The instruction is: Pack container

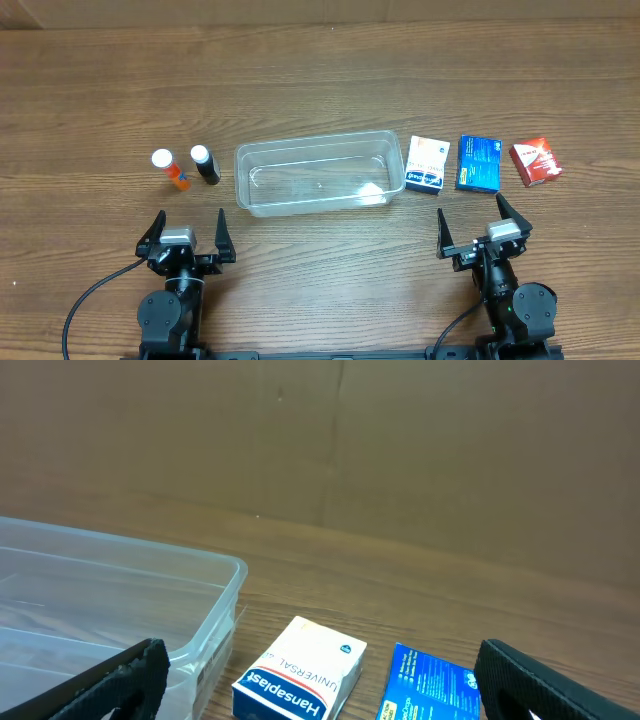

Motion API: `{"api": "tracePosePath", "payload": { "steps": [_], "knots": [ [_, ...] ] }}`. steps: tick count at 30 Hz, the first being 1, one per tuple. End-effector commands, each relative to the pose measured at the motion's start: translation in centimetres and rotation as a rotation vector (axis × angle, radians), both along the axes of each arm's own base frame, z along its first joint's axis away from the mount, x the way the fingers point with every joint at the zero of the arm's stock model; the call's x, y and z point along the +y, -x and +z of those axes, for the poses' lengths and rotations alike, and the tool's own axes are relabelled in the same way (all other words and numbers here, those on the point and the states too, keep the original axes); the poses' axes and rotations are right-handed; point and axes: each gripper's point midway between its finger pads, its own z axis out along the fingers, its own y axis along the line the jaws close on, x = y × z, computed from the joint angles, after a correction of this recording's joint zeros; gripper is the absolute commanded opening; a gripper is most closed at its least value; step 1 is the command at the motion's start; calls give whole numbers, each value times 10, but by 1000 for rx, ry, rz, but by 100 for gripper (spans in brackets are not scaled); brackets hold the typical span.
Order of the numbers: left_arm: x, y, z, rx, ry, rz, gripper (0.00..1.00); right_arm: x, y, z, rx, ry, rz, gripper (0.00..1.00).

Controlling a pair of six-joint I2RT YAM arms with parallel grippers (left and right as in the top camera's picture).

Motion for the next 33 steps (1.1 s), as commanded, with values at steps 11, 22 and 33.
{"api": "tracePosePath", "payload": {
  "steps": [11, 22, 33],
  "knots": [
    [1, 0, 1, -9, -16, 1, 100, -3, -1, -1, -6, 3, -14, 100],
    [1, 0, 1, -9, -16, 2, 100, -1, 0, -1, 3, -57, -7, 100],
    [1, 0, 1, -9, -16, 1, 100, 0, 11, 21, 241, -378, -36, 100]
  ]
}}
